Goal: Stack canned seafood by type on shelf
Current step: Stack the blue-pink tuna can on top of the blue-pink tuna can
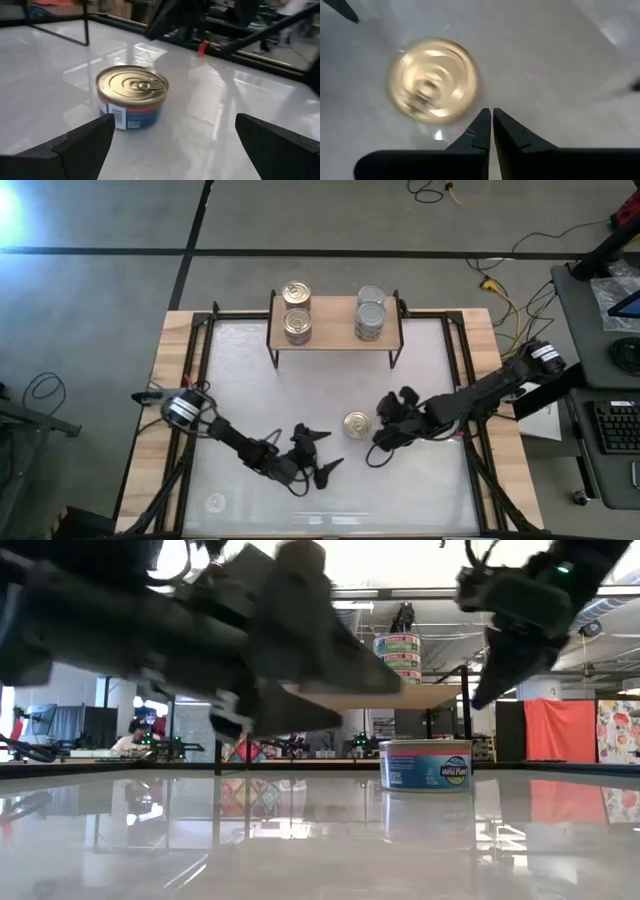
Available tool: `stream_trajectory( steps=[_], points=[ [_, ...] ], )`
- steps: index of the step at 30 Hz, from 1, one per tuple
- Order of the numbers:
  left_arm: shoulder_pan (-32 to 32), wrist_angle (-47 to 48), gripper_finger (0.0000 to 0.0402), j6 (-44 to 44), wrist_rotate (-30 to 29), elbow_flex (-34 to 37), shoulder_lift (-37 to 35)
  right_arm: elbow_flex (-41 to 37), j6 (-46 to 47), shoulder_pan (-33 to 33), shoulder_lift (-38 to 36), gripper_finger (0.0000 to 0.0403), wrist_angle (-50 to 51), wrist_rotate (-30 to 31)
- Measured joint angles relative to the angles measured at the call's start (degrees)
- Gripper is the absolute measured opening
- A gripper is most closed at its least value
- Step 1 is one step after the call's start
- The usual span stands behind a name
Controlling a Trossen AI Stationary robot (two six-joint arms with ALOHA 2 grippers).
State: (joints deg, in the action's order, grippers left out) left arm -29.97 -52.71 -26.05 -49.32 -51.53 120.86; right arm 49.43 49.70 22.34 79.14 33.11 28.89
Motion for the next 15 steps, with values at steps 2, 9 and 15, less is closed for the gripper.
stream_trajectory(
  steps=[2,9,15],
  points=[
    [0.2,1.3,0.0398,0.0,-2.6,-2.7,2.5,-2.8,-0.3,0.1,-2.1,0.0012,1.4,0.6],
    [2.5,7.5,0.0398,-5.9,-2.1,-3.9,3.1,-12.2,1.2,0.1,-1.8,0.0012,-8.7,0.1],
    [4.4,7.9,0.0398,-6.1,-2.2,-0.4,2.3,-13.5,-2.3,0.2,2.4,0.0012,-22.3,-3.8]
  ],
)
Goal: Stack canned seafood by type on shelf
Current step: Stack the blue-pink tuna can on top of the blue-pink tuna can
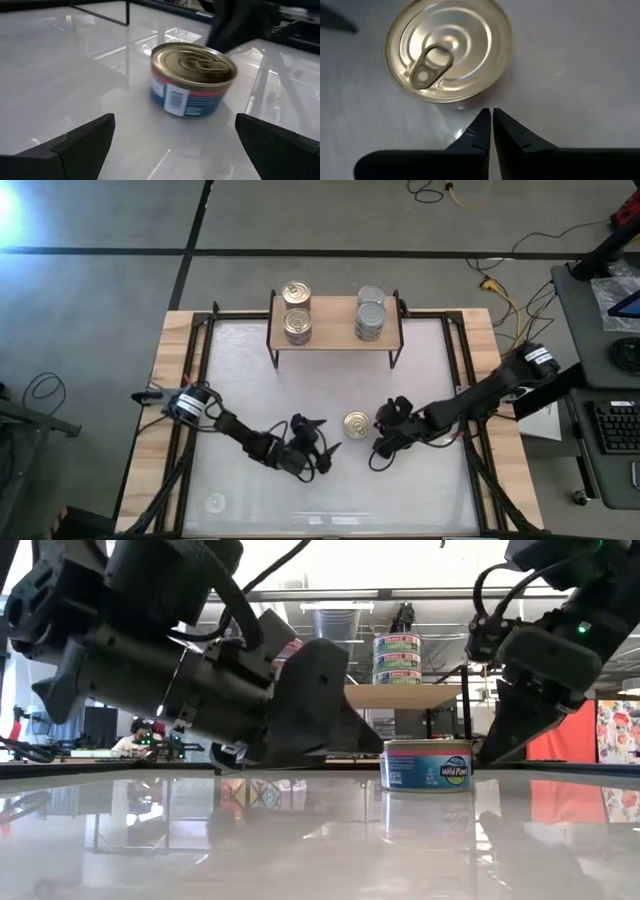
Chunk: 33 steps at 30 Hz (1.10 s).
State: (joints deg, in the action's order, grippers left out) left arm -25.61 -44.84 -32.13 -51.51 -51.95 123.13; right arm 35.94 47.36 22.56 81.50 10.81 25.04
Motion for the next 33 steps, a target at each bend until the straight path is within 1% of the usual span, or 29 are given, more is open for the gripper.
stream_trajectory(
  steps=[6,11,13,15,17,19,22,24,26,29,33],
  points=[
    [2.7,-0.1,0.0398,-0.1,0.0,2.0,-1.5,0.6,-0.5,0.6,2.5,0.0012,-4.2,-2.7],
    [3.6,0.0,0.0398,1.7,1.6,3.4,-2.6,2.7,-0.6,1.5,3.5,0.0012,-4.4,-3.3],
    [3.6,0.0,0.0398,1.6,1.6,4.4,-3.7,3.4,-2.2,1.8,3.5,0.0012,-4.3,-4.4],
    [3.2,-0.1,0.0398,1.4,1.8,5.7,-5.1,4.4,-4.1,1.8,3.1,0.0012,-2.7,-5.3],
    [2.6,-0.1,0.0398,1.2,2.5,6.8,-6.4,5.1,-5.3,1.8,1.7,0.0012,1.8,-5.4],
    [1.8,-0.1,0.0398,0.9,3.0,7.5,-7.0,5.8,-5.5,1.7,0.6,0.0012,6.0,-3.4],
    [0.9,0.5,0.0398,0.9,4.8,7.0,-6.6,5.7,-4.9,1.5,-0.3,0.0012,10.9,2.5],
    [0.8,1.6,0.0398,1.0,6.3,5.6,-5.6,5.2,-3.9,1.3,-0.3,0.0012,10.8,5.7],
    [0.8,3.2,0.0398,1.4,7.3,4.1,-4.5,5.0,-3.9,0.7,0.9,0.0012,9.9,6.5],
    [0.8,3.6,0.0398,3.7,7.3,2.1,-3.0,4.9,-4.1,0.7,2.9,0.0012,7.1,5.5],
    [1.0,3.5,0.0398,5.1,7.1,0.9,-2.0,4.9,-5.7,0.7,5.6,0.0012,0.4,1.4]
  ],
)
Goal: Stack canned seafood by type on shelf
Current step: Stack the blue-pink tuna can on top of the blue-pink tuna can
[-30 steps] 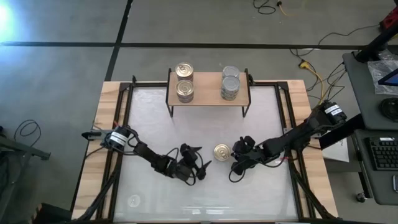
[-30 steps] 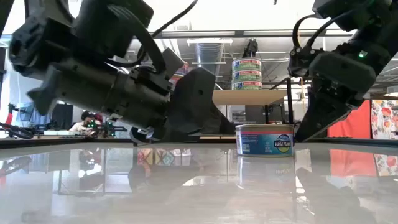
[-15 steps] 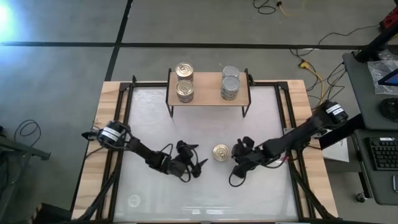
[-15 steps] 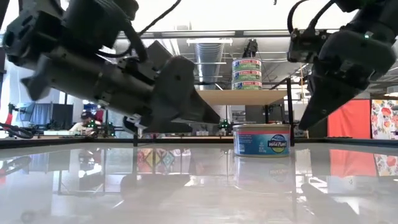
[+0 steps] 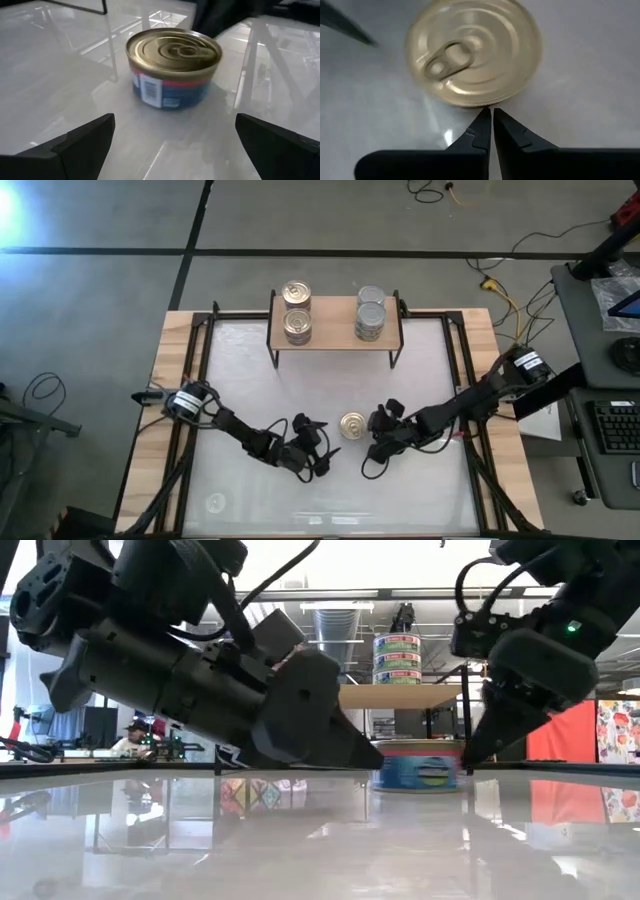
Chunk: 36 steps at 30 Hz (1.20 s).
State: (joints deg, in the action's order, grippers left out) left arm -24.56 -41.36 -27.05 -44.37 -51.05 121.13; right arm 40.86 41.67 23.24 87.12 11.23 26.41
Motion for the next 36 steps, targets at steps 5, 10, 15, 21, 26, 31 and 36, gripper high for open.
stream_trajectory(
  steps=[5,10,15,21,26,31,36],
  points=[
    [0.5,0.0,0.0398,1.9,-0.2,-0.7,0.9,0.0,-2.4,0.0,2.9,0.0012,-8.2,-1.7],
    [1.7,0.0,0.0398,8.9,0.0,-2.4,1.3,0.2,-2.8,-0.3,4.2,0.0012,-8.4,-3.0],
    [3.3,0.6,0.0398,14.3,2.8,-2.9,0.9,0.3,-2.9,-0.3,3.4,0.0012,-7.0,-2.9],
    [7.1,2.9,0.0398,18.0,12.2,-2.8,0.9,0.3,-5.2,-1.5,2.5,0.0012,-5.4,-2.9],
    [9.6,3.0,0.0398,24.3,19.1,-4.1,0.9,0.3,-5.5,-3.4,2.8,0.0012,-5.9,-3.6],
    [10.9,3.0,0.0399,26.0,21.7,-4.8,1.3,0.1,-6.5,-4.9,2.9,0.0012,-7.6,-5.2],
    [11.2,1.7,0.0399,26.4,24.0,-4.7,1.3,0.1,-8.1,-5.5,2.9,0.0012,-8.7,-5.8]
  ],
)
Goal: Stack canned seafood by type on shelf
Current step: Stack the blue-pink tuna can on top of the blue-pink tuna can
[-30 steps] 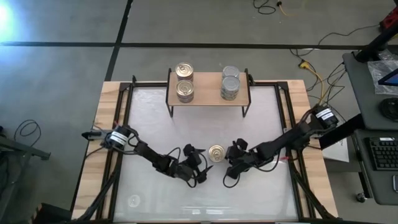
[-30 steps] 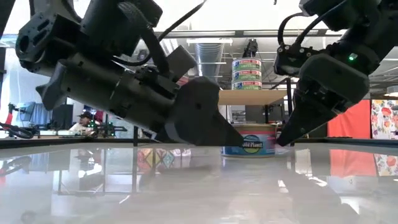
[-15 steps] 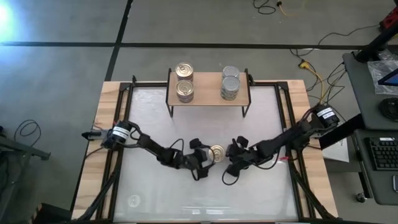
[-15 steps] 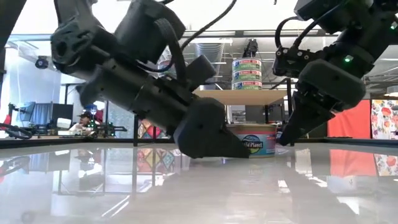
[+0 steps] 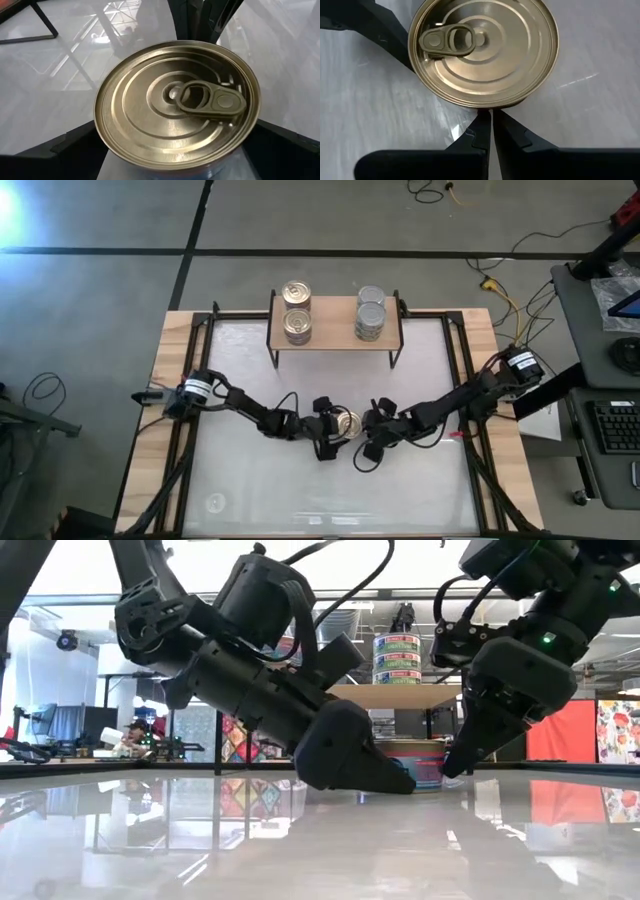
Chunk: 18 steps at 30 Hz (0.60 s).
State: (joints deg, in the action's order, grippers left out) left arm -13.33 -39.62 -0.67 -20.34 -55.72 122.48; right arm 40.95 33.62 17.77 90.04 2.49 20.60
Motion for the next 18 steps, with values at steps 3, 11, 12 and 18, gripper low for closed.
stream_trajectory(
  steps=[3,11,12,18],
  points=[
    [0.0,0.0,0.0399,0.0,0.5,-0.1,0.0,0.0,-0.4,-0.5,0.0,0.0012,-0.2,-0.2],
    [-0.1,-0.4,0.0376,-3.7,0.2,-0.1,0.1,0.2,-1.5,-1.2,0.2,0.0012,-0.1,0.0],
    [-0.2,-0.4,0.0369,-4.0,0.2,-0.1,0.1,0.2,-1.5,-1.2,0.2,0.0012,-0.1,0.0],
    [-0.8,0.1,0.0359,-5.1,-1.4,0.0,-0.4,0.5,-2.0,-1.3,-0.1,0.0012,0.8,-0.3]
  ],
)
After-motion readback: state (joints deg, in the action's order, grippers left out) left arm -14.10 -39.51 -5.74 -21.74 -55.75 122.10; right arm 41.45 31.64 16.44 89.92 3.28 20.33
